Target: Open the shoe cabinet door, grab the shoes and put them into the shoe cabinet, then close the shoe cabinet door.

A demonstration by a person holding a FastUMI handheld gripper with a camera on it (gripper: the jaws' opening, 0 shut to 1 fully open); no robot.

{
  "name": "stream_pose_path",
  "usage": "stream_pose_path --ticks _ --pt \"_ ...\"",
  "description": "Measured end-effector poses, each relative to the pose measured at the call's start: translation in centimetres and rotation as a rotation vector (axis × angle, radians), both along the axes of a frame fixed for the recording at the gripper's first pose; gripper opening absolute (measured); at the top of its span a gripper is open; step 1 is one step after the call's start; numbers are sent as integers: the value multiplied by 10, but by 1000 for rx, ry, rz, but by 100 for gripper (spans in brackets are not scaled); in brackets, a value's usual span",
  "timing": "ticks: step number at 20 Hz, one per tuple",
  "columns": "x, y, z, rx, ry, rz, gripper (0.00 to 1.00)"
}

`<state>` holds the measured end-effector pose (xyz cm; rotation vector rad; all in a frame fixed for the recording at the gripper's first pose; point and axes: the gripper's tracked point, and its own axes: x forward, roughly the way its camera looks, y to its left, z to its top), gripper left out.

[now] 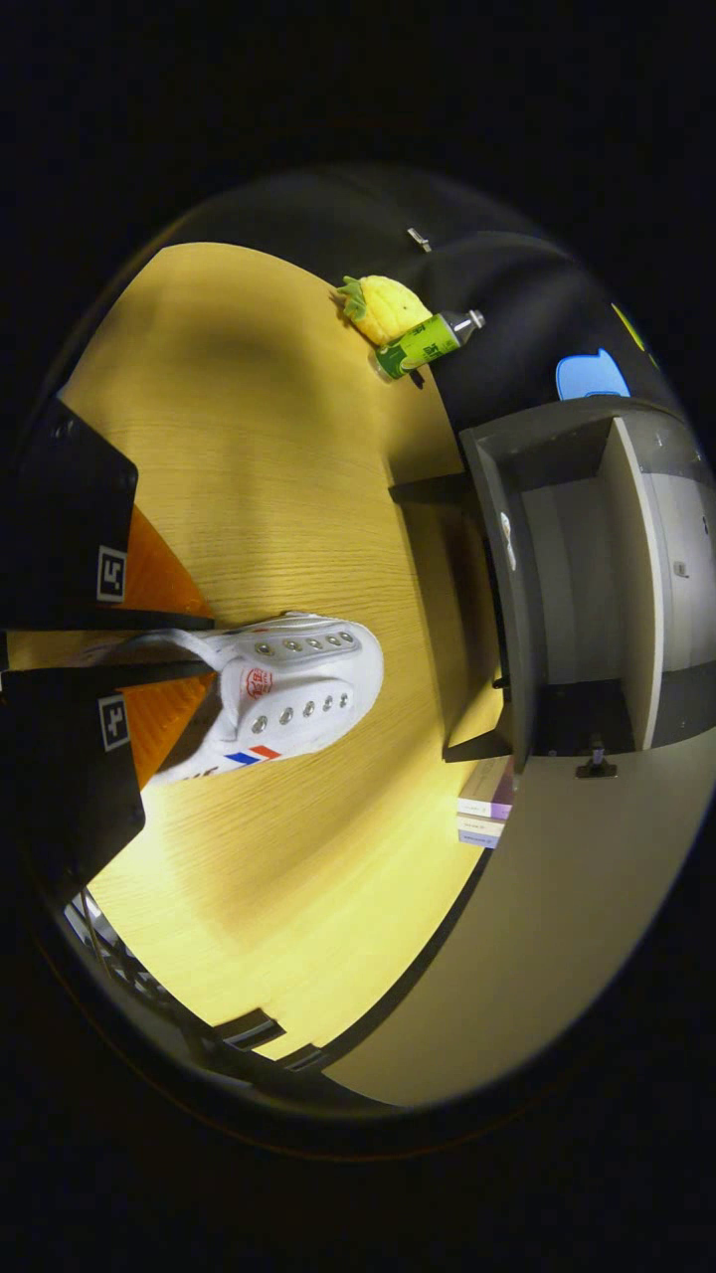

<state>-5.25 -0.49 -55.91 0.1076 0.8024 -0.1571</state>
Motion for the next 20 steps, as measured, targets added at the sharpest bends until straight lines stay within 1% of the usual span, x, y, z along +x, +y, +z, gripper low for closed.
stream_pose_path --ticks 4,9,10,14,16,17,18,19,20 --pt "20 0 0 14 -39 -5 18" --pt "41 -6 0 10 -108 -33 15" --pt "51 -8 -2 15 -118 -34 16" --pt "71 -15 -4 16 -142 -41 16" --pt "77 -19 -5 21 -149 -57 27" --pt "78 -21 -5 27 -154 -61 31" --pt "80 -22 -5 29 -156 -67 30" --pt "81 -23 -5 30 -159 -70 27" --pt "81 -26 -6 25 -155 -76 26"
